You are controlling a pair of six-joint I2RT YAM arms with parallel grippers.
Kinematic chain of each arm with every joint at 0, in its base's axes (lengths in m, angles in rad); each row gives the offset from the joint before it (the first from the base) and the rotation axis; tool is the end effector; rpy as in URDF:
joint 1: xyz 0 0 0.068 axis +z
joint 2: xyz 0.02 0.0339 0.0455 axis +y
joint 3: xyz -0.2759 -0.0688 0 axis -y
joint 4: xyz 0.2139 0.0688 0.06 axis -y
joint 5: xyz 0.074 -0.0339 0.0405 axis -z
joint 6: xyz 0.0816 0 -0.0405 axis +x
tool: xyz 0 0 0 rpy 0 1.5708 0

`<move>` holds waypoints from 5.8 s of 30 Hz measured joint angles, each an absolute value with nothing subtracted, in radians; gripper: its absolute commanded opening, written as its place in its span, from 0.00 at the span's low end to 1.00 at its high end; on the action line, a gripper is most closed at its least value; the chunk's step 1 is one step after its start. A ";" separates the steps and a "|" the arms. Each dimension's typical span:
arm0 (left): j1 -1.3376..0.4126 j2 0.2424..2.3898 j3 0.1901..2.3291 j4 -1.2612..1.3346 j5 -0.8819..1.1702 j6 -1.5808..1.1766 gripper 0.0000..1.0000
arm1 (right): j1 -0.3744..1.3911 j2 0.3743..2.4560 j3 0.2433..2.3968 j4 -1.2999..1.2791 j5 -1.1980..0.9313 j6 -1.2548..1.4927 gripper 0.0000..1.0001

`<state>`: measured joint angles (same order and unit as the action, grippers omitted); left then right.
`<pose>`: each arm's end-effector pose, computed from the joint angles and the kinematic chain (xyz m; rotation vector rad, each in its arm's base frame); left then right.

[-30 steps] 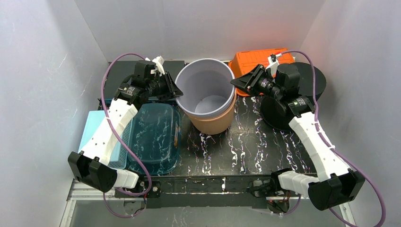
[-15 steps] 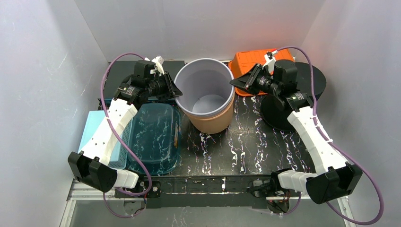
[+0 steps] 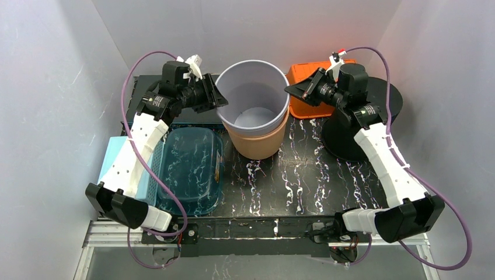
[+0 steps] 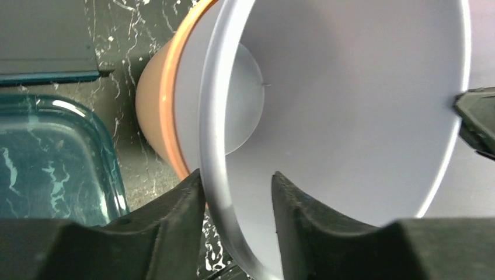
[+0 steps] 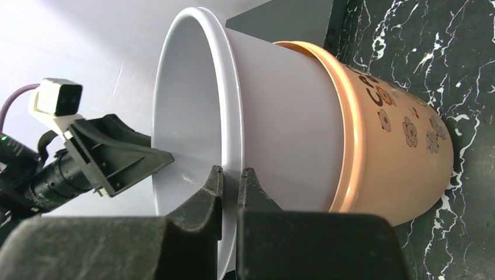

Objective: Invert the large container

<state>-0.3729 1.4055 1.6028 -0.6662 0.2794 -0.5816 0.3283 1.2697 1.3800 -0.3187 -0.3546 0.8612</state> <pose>0.2792 -0.1334 0.4175 -0.0388 2.1361 -0.8666 0.2667 0.1208 0.4290 0.2343 1.9077 1.1462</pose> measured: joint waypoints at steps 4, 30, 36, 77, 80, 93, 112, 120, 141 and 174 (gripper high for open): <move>-0.358 1.439 1.666 -0.671 0.310 -0.570 0.66 | 0.328 1.319 1.411 -0.304 -0.342 0.873 0.01; -0.263 1.322 1.628 -0.667 0.421 -0.558 0.80 | 0.249 1.463 1.485 -0.105 -0.541 1.020 0.01; -0.263 1.332 1.628 -0.613 0.469 -0.589 0.54 | 0.249 1.461 1.504 -0.083 -0.572 1.034 0.01; -0.251 1.123 1.511 -0.290 0.643 -0.669 0.00 | 0.237 1.142 1.607 0.034 -0.813 0.737 0.01; -0.251 1.113 1.503 -0.266 0.690 -0.682 0.00 | 0.237 1.093 1.607 -0.004 -0.817 0.705 0.01; -0.279 0.996 1.332 -0.268 0.833 -0.748 0.00 | 0.242 0.886 1.490 -0.192 -0.811 0.708 0.01; -0.461 0.899 1.134 -0.364 0.841 -0.772 0.00 | 0.249 0.706 1.417 -0.545 -0.664 0.676 0.01; -0.542 0.871 0.943 -0.414 0.793 -0.791 0.00 | 0.249 0.704 1.365 -0.776 -0.611 0.635 0.01; -0.668 0.914 0.656 -0.255 0.608 -0.888 0.00 | 0.249 0.726 1.216 -0.874 -0.586 0.548 0.35; -0.677 1.127 0.563 -0.167 0.507 -0.892 0.00 | 0.248 0.976 1.480 -0.997 -0.592 0.374 0.50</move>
